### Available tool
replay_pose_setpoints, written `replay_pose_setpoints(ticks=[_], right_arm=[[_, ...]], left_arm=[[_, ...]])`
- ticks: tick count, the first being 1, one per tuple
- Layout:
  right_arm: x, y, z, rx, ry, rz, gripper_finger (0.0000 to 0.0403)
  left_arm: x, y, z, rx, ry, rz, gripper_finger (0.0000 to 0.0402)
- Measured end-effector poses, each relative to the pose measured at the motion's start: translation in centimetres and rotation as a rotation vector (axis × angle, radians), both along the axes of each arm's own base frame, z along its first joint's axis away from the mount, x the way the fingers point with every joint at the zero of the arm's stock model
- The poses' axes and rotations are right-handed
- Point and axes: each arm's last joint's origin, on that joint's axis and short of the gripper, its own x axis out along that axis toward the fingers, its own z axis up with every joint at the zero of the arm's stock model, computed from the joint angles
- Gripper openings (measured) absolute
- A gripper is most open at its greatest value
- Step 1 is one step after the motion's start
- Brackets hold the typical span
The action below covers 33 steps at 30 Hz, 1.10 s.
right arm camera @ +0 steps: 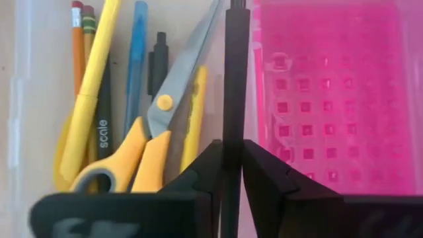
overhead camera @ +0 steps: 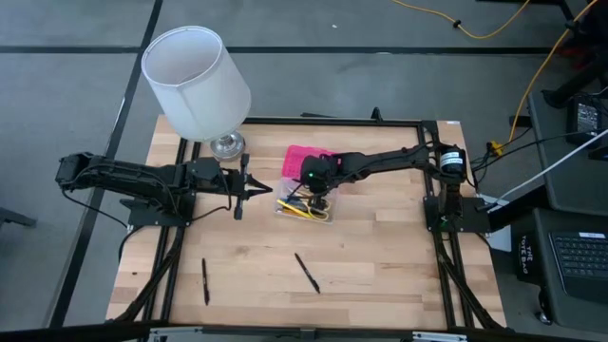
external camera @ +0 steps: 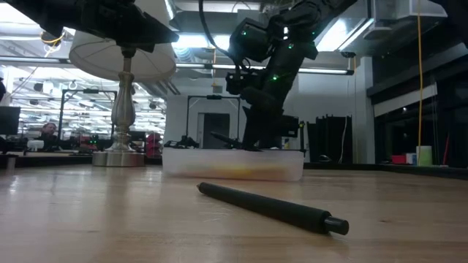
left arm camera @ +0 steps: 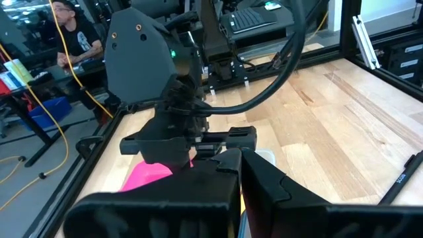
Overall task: Pick & place school supplies into a supply box
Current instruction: Put the black pen into the transparent supply box
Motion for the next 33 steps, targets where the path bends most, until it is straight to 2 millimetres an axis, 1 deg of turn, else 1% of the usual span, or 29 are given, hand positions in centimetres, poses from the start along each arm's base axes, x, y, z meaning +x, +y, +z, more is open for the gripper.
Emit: replay_pose_setpoints(ticks=[8,13,16,19,23,26,28,33], right_arm=[[0.0,0.0,0.0,0.006,-0.001,-0.010,0.0123],[-0.2,0.1,0.3,0.003,0.007,0.015,0.0132],[-0.7,0.2,1.4,0.008,-0.002,0.017,0.0133],[-1.1,0.8,2.9,0.036,-0.030,0.032,0.0133],[-1.5,2.5,4.5,0.063,-0.072,0.043,0.0133],[-1.5,4.2,4.5,0.090,-0.074,0.048,0.0133],[-1.5,5.6,4.5,0.114,-0.064,0.052,0.0133],[-1.6,10.1,4.6,0.178,-0.083,0.057,0.0133]], left_arm=[[0.0,0.0,0.0,0.000,0.000,0.000,0.0006],[0.0,0.0,0.0,0.000,0.001,0.000,0.0006],[0.0,0.0,0.0,-0.009,0.000,0.002,0.0006],[-0.1,0.0,0.0,-0.035,0.003,0.007,0.0006],[-0.2,0.0,-0.1,-0.024,0.024,0.005,0.0006],[-0.4,0.0,-0.4,0.005,0.055,-0.002,0.0006],[-0.6,0.0,-0.4,0.007,0.071,-0.003,0.0006],[-1.7,-0.1,-0.1,0.021,0.084,-0.007,0.0006]])
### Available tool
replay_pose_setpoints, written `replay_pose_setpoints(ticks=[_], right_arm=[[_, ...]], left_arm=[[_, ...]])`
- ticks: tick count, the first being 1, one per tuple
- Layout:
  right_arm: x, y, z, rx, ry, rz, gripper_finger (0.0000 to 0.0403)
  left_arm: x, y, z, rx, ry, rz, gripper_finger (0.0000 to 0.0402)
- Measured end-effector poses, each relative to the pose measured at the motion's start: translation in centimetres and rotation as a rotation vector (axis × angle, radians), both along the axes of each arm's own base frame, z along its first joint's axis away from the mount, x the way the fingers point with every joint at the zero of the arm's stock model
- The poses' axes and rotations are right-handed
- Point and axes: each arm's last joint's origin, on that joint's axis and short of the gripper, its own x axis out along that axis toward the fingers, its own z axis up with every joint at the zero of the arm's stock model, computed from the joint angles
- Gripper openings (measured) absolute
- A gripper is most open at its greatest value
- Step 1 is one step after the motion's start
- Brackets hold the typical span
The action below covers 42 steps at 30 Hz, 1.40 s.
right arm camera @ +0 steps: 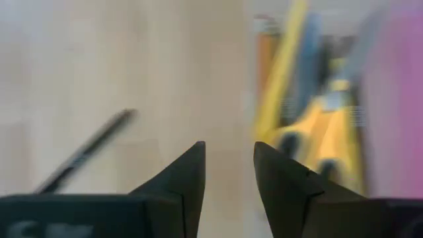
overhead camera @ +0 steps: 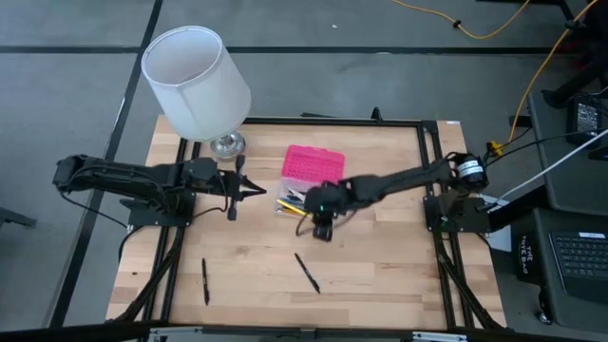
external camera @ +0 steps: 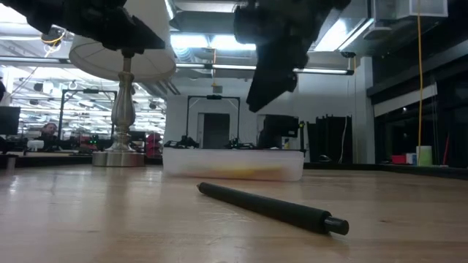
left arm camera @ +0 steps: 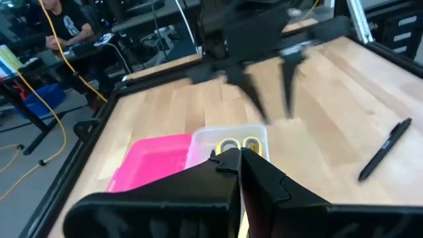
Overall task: Pick & place school supplies into a supply box
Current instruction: Put the black pen into the transparent supply box
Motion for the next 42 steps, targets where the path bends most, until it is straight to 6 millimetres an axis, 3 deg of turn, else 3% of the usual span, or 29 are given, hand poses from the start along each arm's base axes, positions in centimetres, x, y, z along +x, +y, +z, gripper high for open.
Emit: replay_pose_setpoints(ticks=[9,17,27,32,42], right_arm=[[-0.6,6.3,0.5,0.063,-0.085,-0.034,0.0133],[-1.1,8.8,0.4,0.153,-0.095,-0.107,0.0131],[0.8,13.2,-1.0,0.175,-0.042,-0.051,0.0090],[2.3,14.4,-1.2,0.172,0.022,-0.107,0.0077],[3.9,15.1,-3.9,0.166,0.114,-0.247,0.0063]], left_arm=[[-1.5,-0.1,1.0,-0.048,-0.049,0.016,0.0006],[-1.5,-0.1,1.0,-0.118,-0.050,0.034,0.0006],[-1.5,-0.1,1.0,-0.203,-0.056,0.056,0.0006],[-1.5,-0.1,1.0,-0.225,-0.056,0.061,0.0006],[-1.5,-0.1,1.0,-0.223,-0.054,0.061,0.0006]])
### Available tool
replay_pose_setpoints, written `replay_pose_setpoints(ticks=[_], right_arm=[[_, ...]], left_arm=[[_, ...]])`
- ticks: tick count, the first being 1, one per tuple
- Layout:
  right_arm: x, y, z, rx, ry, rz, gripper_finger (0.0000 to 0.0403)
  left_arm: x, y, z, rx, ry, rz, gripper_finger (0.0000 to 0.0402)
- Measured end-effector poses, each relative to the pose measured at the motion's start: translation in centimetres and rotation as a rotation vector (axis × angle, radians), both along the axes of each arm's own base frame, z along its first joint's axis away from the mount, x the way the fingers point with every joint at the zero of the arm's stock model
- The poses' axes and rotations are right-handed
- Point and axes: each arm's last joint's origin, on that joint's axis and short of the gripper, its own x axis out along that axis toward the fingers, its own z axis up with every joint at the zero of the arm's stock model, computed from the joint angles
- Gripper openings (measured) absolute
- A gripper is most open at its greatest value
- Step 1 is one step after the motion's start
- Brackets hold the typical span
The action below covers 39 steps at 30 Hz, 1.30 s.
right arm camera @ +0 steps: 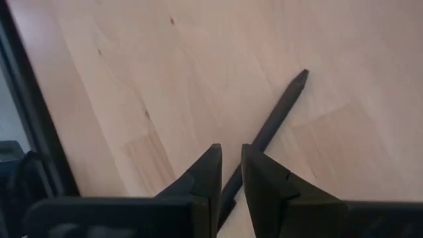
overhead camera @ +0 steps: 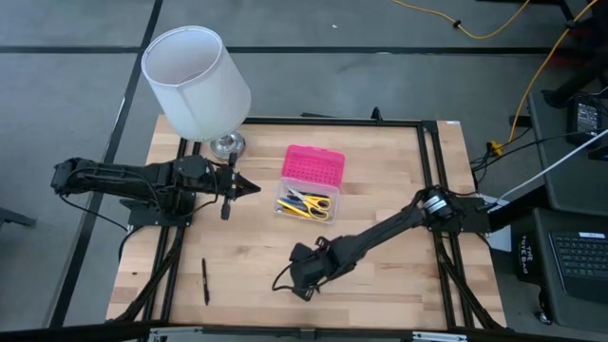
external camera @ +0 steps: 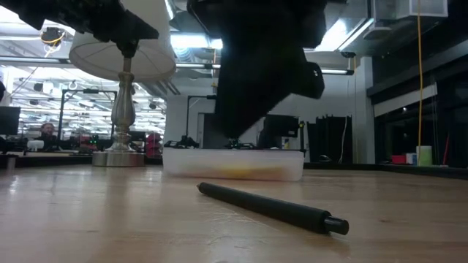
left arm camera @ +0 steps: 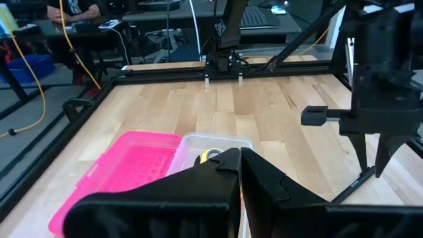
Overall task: Pick & place school supplies into a supply box
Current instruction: Put the black pen into the transparent supply box
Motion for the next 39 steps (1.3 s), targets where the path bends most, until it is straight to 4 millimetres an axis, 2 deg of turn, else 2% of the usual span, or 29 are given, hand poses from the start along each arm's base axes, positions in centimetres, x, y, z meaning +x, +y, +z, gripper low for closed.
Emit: replay_pose_setpoints(ticks=[13,28,39], right_arm=[[0.2,-0.4,-0.8,-0.013,0.034,0.029,0.0065],[-0.1,-0.6,-1.8,-0.013,0.057,-0.030,0.0141],[-0.4,-0.8,-3.2,-0.022,0.043,-0.035,0.0139]], left_arm=[[0.0,0.0,0.0,0.000,0.000,0.000,0.0006],[0.0,0.0,0.0,0.001,-0.001,0.000,0.0006],[0.0,0.0,0.0,0.001,-0.001,0.000,0.0006]])
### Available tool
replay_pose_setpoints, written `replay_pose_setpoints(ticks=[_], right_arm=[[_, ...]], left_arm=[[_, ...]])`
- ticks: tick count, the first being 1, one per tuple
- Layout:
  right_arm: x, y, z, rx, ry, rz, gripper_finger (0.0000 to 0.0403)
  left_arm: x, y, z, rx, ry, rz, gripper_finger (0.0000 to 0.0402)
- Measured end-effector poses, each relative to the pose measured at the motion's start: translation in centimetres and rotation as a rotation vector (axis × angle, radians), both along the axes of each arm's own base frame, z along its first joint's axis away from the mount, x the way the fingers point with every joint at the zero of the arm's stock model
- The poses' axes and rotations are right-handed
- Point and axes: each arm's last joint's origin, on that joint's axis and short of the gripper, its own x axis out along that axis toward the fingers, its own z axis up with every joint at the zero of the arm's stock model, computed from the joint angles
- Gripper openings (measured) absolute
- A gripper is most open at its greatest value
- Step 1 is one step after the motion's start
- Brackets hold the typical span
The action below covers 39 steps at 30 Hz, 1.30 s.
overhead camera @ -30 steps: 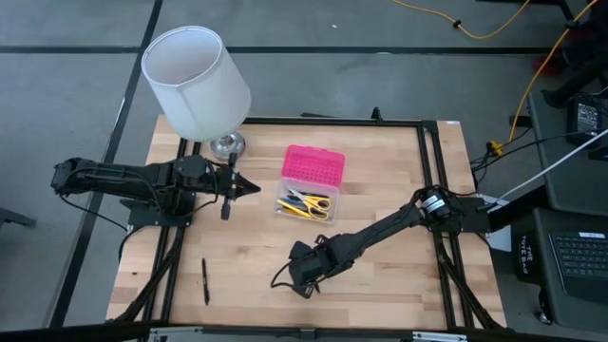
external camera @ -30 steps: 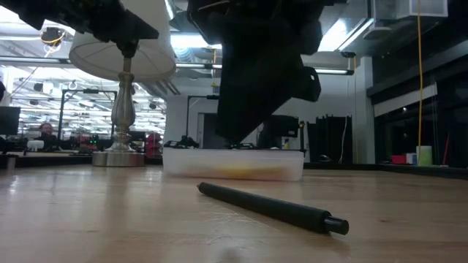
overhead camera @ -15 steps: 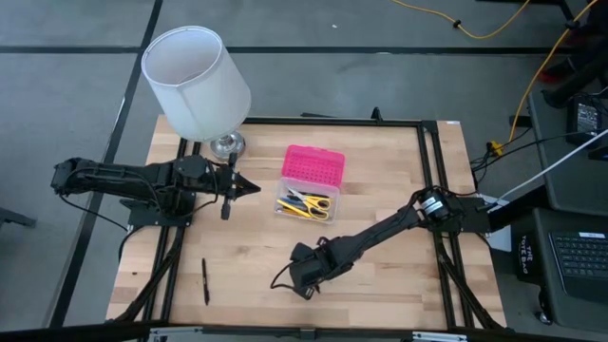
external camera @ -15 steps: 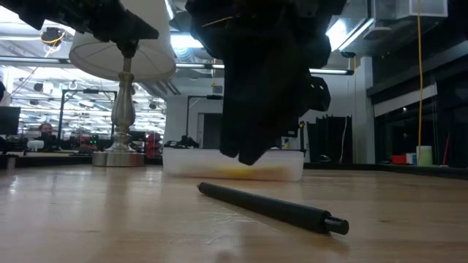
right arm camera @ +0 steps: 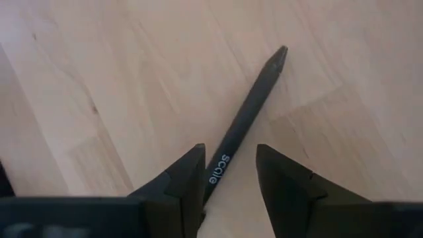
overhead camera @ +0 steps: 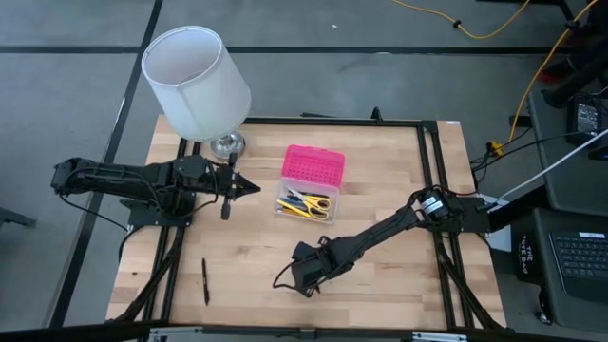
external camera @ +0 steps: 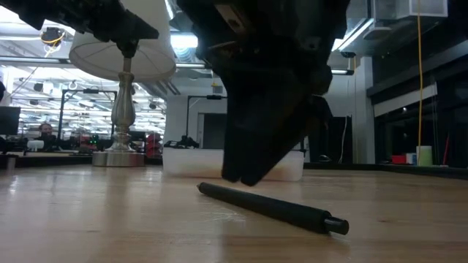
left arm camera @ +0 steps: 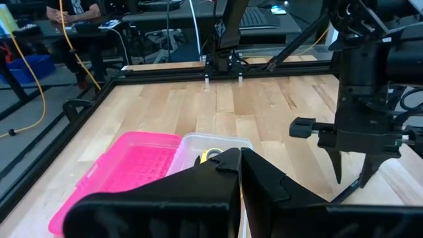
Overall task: Pick & place school supplies into a supply box
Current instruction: Put the black pen into the transparent supply box
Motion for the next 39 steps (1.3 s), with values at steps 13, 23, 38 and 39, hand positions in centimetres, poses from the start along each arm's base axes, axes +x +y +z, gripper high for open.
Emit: replay_pose_setpoints(ticks=[13,23,38,39], right_arm=[[0.2,0.1,-1.8,-0.020,0.024,0.022,0.0139],[-0.2,-0.2,-2.2,-0.127,0.078,0.181,0.0138],[-0.8,-0.8,-2.4,-0.301,0.144,0.410,0.0138],[-0.8,-0.9,-2.4,-0.304,0.145,0.420,0.0138]], left_arm=[[0.0,0.0,0.0,0.000,0.004,0.000,0.0006],[0.0,0.0,0.0,0.000,0.004,0.000,0.0006],[0.0,0.0,0.0,0.000,0.004,0.000,0.0006],[0.0,0.0,0.0,0.000,0.004,0.000,0.0006]])
